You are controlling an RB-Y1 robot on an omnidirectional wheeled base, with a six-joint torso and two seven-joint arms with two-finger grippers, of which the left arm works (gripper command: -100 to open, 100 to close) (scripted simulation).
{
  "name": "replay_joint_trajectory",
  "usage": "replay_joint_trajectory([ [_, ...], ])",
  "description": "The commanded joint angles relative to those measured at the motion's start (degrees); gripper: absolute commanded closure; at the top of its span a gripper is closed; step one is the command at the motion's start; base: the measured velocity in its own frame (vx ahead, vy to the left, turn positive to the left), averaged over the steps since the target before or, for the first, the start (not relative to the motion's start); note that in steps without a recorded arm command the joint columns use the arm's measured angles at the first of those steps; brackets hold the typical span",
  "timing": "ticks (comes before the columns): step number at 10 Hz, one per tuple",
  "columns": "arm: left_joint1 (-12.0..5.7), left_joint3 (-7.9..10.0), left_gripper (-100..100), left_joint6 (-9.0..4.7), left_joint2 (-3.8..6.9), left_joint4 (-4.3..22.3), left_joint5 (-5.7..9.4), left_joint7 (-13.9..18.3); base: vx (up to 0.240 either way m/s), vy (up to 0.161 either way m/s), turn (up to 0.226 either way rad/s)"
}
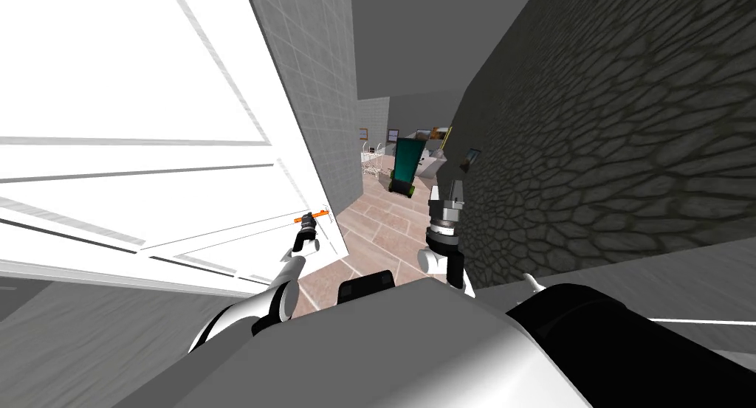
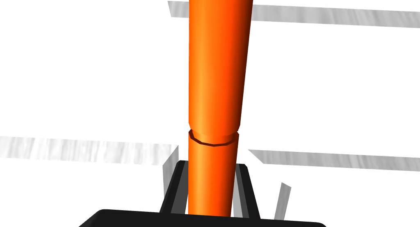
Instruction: Push the door open
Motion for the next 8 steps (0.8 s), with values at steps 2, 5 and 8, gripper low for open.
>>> replay_joint_trajectory([
  [2,-0.22,0.82,100,-0.3,0.59,0.2,-0.09,0.0,0.177,-0.126,0.156],
  [5,-0.18,1.29,100,-0.32,0.76,0.3,-0.21,0.0,0.155,-0.086,0.102],
  [8,0.21,2.57,100,-0.33,1.46,0.4,0.18,-0.4,0.127,-0.062,0.065],
])
